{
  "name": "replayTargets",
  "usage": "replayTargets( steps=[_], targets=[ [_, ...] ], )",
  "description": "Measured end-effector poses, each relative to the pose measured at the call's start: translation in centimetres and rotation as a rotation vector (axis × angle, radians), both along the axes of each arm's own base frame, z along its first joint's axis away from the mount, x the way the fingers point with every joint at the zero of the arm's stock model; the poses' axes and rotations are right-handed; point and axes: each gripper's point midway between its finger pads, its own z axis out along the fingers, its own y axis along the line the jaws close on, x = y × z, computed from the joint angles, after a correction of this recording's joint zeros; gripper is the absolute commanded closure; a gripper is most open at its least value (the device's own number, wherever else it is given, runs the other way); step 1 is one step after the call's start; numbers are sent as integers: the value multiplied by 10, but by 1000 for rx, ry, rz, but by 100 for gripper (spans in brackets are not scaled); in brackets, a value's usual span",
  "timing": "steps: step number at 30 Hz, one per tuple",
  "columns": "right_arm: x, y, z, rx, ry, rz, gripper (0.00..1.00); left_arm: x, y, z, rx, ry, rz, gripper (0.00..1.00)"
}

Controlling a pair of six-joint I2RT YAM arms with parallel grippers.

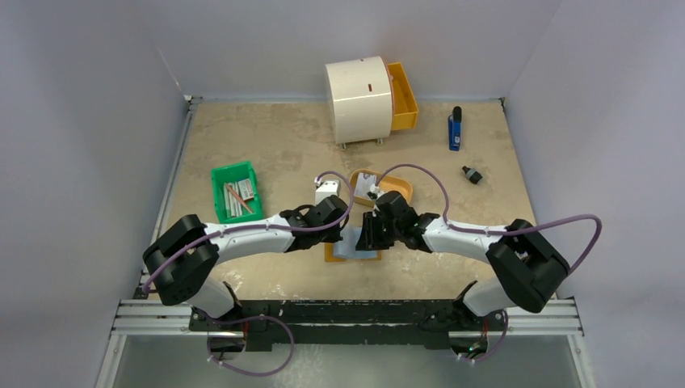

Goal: Put the credit cards into the card holder
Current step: Open the card holder at the center of the board.

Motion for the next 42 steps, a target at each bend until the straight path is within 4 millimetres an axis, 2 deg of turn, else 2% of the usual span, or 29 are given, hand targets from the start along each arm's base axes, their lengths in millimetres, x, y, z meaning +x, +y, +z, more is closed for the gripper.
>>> replayTargets(
  steps=[3, 7, 9, 13, 15, 18, 21, 24, 26, 28, 31, 34, 37, 42],
  targets=[
    [-3, -6, -11, -25, 26, -28, 70, -1, 0, 0, -3, 1, -2, 88],
    [-1, -5, -12, -18, 29, -53, 71, -1, 0, 2, -8, 0, -4, 85],
    [1, -4, -13, -13, 27, -64, 71, -1, 0, 2, -9, 0, -4, 78],
    [3, -3, -13, -5, 20, -71, 71, -6, 7, 3, 13, 13, -3, 57],
    [3, -3, -13, -6, 18, -72, 71, -8, 13, 8, 23, 12, 2, 53],
    [4, -4, -13, -7, 14, -74, 71, -9, 20, 26, 15, -14, 15, 52],
    [5, -4, -13, -8, 11, -76, 71, -6, 18, 47, -25, -47, 18, 53],
    [5, -4, -13, -9, 9, -77, 71, -5, 3, 63, -107, -63, -10, 59],
    [5, -4, -13, -10, 8, -79, 71, -6, -12, 65, -163, -53, -46, 63],
    [6, -4, -13, -12, 5, -83, 71, -7, -25, 60, -195, -35, -74, 65],
    [8, -5, -13, -17, -3, -92, 71, -7, -34, 40, -196, -1, -89, 68],
    [9, -6, -13, -19, -5, -99, 69, -11, -30, 10, -147, 44, -84, 71],
    [11, -8, -11, -28, -14, -114, 68, -16, -21, -11, -104, 78, -71, 72],
    [9, -16, -11, -47, -17, -140, 66, -11, -19, -16, -110, 57, -41, 74]
  ],
)
